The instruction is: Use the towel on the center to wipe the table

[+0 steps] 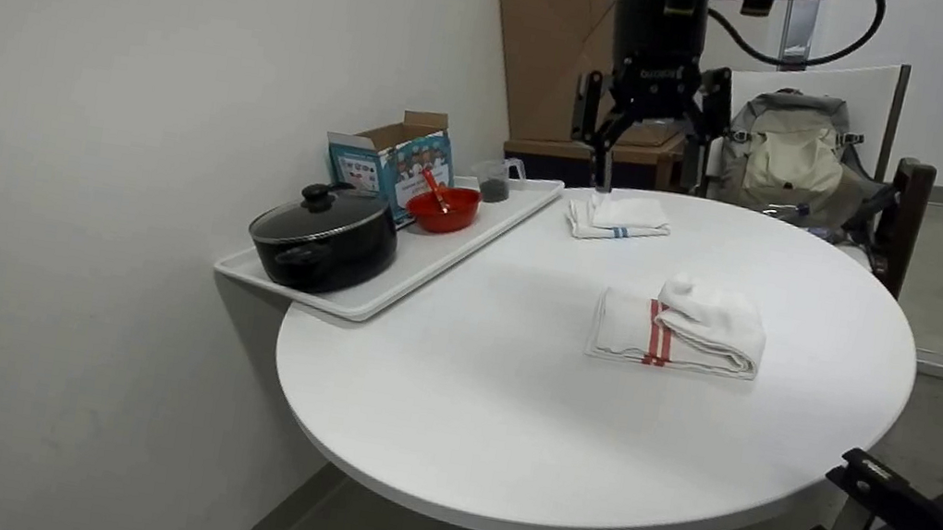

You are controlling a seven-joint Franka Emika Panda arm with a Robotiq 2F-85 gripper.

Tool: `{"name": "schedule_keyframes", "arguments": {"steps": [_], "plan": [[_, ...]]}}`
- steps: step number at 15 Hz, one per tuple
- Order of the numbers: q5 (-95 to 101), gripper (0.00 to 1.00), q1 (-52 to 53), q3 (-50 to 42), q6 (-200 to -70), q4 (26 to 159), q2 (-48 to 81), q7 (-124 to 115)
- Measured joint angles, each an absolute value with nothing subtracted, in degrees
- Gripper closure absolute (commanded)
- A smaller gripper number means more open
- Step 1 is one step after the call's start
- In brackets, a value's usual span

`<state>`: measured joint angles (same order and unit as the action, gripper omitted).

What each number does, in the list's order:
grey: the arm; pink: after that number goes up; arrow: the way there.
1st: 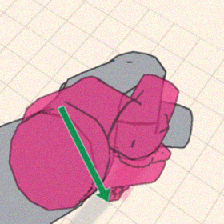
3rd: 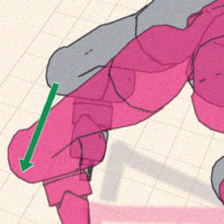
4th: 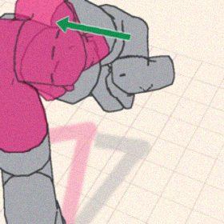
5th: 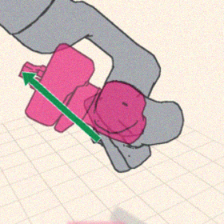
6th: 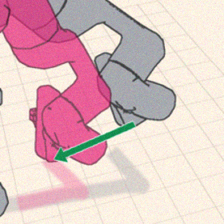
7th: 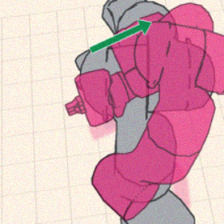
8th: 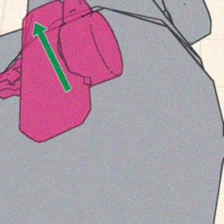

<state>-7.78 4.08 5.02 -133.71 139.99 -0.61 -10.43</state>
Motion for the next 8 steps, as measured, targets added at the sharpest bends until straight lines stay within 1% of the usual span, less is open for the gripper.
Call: {"name": "schedule_keyframes", "arguments": {"steps": [8], "plan": [[4.71,0.0,5.03,2.33,-142.06,133.71,16.99,-22.5]]}}
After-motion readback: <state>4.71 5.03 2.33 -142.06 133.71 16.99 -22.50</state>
